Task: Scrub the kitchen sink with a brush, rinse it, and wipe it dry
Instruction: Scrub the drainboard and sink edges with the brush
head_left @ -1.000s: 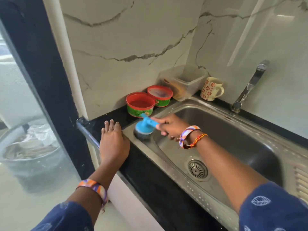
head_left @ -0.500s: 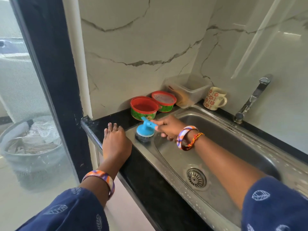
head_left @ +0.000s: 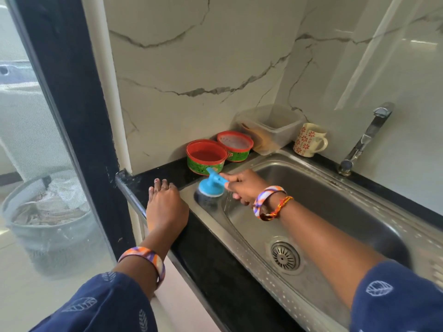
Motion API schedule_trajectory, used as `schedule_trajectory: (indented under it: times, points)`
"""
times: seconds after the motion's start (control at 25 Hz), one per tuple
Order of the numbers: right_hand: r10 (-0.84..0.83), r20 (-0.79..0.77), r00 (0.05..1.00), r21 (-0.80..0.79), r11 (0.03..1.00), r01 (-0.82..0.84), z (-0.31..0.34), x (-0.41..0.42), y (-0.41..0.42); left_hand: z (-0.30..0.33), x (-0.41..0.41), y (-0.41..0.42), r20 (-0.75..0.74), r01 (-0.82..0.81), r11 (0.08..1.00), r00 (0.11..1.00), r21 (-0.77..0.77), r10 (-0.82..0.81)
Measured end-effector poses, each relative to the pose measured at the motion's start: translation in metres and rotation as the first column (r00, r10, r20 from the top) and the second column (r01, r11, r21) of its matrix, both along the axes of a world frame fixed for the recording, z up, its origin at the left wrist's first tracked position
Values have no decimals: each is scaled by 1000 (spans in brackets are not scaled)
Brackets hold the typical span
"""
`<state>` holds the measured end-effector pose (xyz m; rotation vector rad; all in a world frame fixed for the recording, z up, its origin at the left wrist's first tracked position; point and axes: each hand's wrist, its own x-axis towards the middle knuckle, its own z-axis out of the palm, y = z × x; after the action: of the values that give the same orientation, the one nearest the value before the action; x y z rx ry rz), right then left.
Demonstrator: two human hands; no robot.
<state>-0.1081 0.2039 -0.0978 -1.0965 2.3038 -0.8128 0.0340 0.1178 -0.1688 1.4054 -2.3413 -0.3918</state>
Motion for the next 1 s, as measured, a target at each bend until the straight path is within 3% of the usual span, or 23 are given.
schedule_trajectory:
  times: [0.12,0.24,0.36,0.52,0.64,0.76,0.88,1.0]
  points:
    - [-82,-49,995,-1,997,82,-1,-3,1,-1,0,1,9,4,1000,1000,-1,-4]
    - [-33,100,994,-35,999,37,-3,4,5,-1,0,-2,12,-3,1000,1000,-15,3]
    - [-121,-14,993,-40,992,120,-5,-2,6,-2,0,-1,17,-4,1000,1000,-11,4]
    - [-71,72,995,-53,996,75,-5,-2,5,-3,-1,-4,13,-18,999,1000,-27,18]
    - [-174,-38,984,-53,984,172,-3,-5,4,-3,-1,-2,7,-36,999,999,-15,36]
    - [-46,111,993,-61,997,53,-8,-2,7,-3,-1,-4,13,-34,999,999,-28,35]
    - [-94,40,995,-85,992,97,-11,7,8,-2,-2,-3,10,-68,998,998,-1,68]
    - [30,313,949,-5,1000,-30,6,0,22,-2,-1,-4,-15,-119,993,993,19,120]
